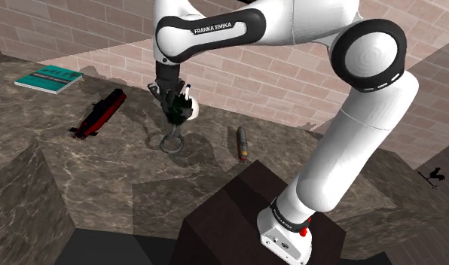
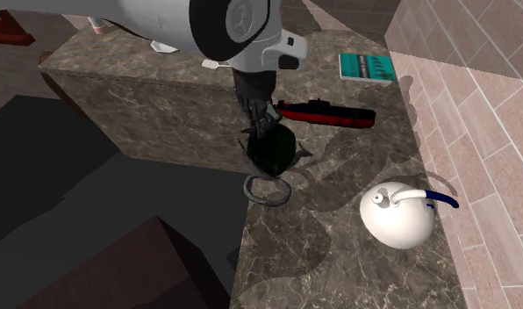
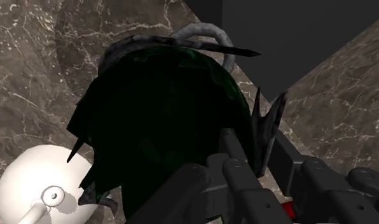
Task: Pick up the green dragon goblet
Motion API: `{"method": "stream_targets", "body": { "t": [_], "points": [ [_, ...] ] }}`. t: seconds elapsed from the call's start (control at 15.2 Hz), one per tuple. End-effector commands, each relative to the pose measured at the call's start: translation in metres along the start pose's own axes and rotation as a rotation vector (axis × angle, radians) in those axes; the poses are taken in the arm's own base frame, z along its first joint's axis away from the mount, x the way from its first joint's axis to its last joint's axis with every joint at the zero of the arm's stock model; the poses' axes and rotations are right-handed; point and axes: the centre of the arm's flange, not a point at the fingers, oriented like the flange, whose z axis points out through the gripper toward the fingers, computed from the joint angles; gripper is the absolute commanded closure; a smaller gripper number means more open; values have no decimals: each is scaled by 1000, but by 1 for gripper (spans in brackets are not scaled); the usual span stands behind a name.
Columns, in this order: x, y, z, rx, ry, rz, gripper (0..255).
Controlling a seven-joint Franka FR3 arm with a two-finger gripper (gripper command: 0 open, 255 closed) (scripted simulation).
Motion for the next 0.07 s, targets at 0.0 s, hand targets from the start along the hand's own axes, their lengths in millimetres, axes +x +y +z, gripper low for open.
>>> {"method": "stream_targets", "body": {
  "t": [0.0],
  "points": [
    [1,0,-4,0,1,0,255]
  ]
}}
